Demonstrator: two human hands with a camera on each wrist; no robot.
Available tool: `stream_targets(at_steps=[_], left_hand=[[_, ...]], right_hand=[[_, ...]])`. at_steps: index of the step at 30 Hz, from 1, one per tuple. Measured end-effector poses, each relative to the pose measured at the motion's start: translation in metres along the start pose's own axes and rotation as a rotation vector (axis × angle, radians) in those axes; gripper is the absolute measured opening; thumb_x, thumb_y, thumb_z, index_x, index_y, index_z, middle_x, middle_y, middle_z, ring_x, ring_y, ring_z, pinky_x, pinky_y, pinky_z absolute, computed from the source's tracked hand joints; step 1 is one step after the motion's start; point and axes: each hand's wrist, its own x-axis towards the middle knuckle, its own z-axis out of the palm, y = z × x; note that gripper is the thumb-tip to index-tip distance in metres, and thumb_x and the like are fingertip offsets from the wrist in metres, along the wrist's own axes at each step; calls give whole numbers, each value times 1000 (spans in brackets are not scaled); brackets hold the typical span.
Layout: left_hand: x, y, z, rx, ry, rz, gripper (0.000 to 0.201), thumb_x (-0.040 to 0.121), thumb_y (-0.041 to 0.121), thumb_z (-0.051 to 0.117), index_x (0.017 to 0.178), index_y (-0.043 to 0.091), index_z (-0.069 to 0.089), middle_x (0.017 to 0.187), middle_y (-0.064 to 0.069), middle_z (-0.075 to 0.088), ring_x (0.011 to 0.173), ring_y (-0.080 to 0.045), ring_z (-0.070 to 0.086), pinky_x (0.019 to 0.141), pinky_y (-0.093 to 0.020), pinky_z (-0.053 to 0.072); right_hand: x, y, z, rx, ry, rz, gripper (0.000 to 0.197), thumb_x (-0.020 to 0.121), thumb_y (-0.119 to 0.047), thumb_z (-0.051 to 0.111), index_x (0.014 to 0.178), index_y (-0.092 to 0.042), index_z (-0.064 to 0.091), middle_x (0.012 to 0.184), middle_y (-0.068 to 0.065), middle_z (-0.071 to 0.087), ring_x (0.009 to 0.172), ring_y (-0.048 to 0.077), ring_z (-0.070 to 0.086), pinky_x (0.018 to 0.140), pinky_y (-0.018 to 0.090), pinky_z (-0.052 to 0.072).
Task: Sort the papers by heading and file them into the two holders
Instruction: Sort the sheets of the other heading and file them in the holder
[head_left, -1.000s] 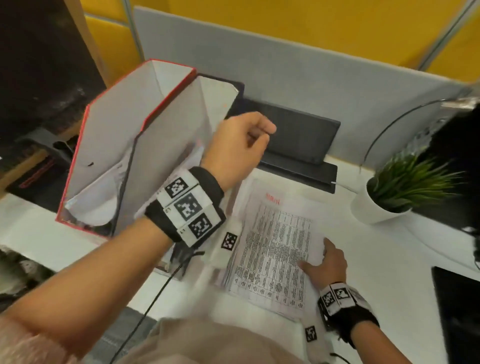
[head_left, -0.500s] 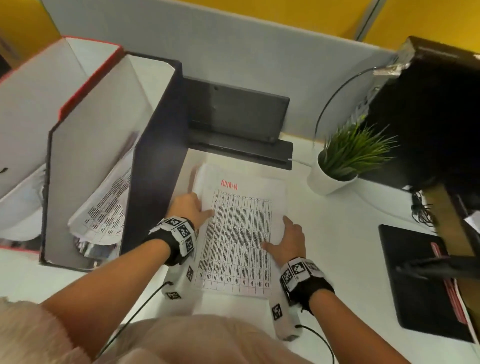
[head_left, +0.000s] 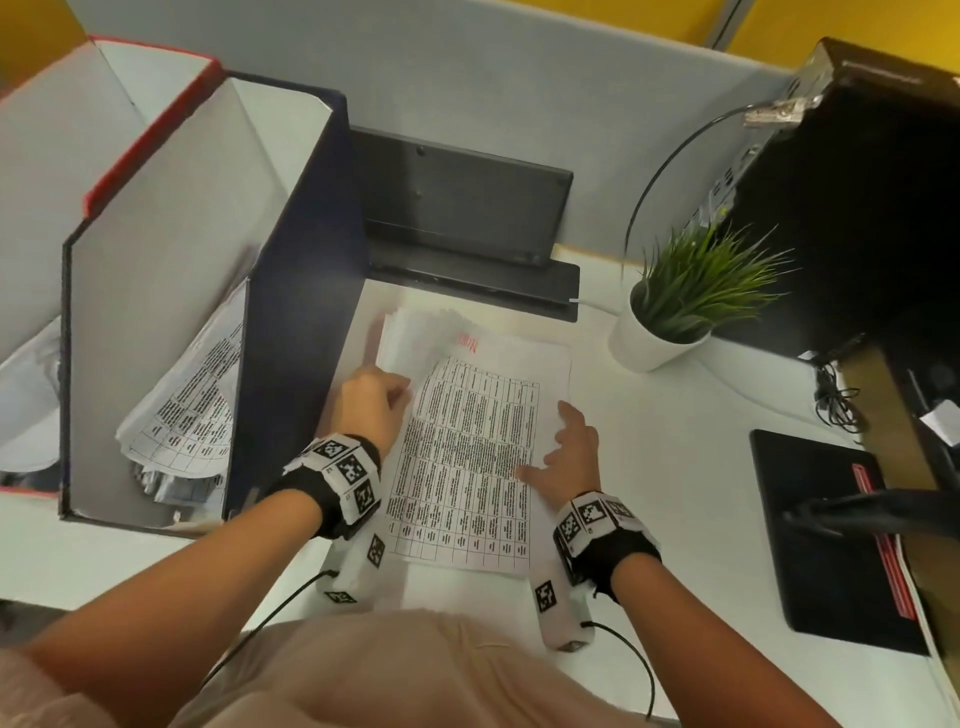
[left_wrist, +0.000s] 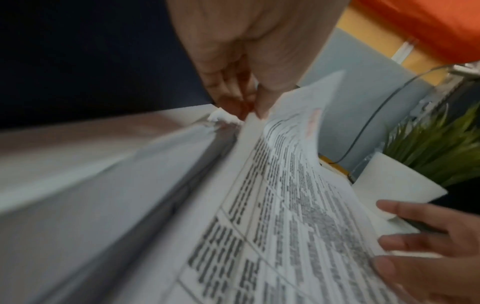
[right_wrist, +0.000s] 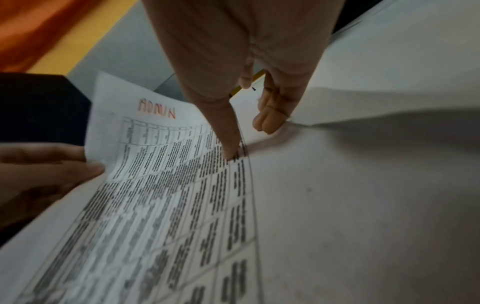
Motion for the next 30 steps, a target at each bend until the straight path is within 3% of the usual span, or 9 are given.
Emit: stream_targets(at_steps=[3,7,12,15,17,21,24,26,30], left_hand=[[-9,2,0,-279,16,-12,14,89,5,57,93,12,69,80,2,62,63,-8,56,57,-14,46],[-9,-2,0,-418,-38,-151,22,90,0,52,76,15,57,75,2,58,60,-8,52,49,-10,39],[5,-1,-6,-609,-175,-347,28,85,-8,50,67,10,62,93,-12,64,93,-26,58,75,-29,50],[22,2,-11,-586,-144,-500,13,82,5,58,74,2,68,88,-13,67,90,-30,62,68,-30,49],[31,3,-14,-400,-147,-554,18,84,15,58,83,-1,65,86,-13,66,83,-31,62,57,-25,43],[33,8,-15,-159,-237,-570,34,79,28,73,99,2,65,92,-9,64,81,-24,63,54,-24,45],[32,10,-11,-42,-213,-486,33,71,31,80,85,4,68,76,-2,64,67,-15,60,48,-20,42],[31,10,-8,-6,-193,-440,27,69,29,81,75,5,69,64,1,60,57,-10,55,46,-19,39],[29,5,-3,17,-179,-376,20,75,21,76,66,5,68,65,-5,65,59,-18,60,55,-23,47]], right_hand=[[1,-2,-5,64,58,33,101,65,-1,81,144,-22,22,129,15,38,107,27,52,86,29,46],[7,0,-10,198,141,78,85,65,-11,83,136,-18,38,112,5,51,99,20,54,85,30,47],[11,8,-12,235,150,5,14,74,3,71,76,-9,65,72,-1,60,70,15,54,64,14,46],[11,13,-15,378,153,55,48,77,20,50,49,-18,62,60,0,55,58,17,50,46,15,42],[10,14,-16,443,158,46,56,73,20,49,36,-21,61,61,4,53,58,20,49,52,21,39],[5,13,-12,372,196,-25,44,74,21,50,49,-15,58,68,6,54,63,20,50,54,22,41],[4,12,-12,343,211,-42,40,77,19,52,57,-16,57,71,2,54,65,18,52,56,23,42],[1,9,-12,341,209,-81,35,77,21,53,62,-11,58,68,-2,53,58,4,53,48,13,42],[-2,5,-10,483,213,-85,34,75,26,49,62,-3,61,62,1,51,51,4,54,42,6,40]])
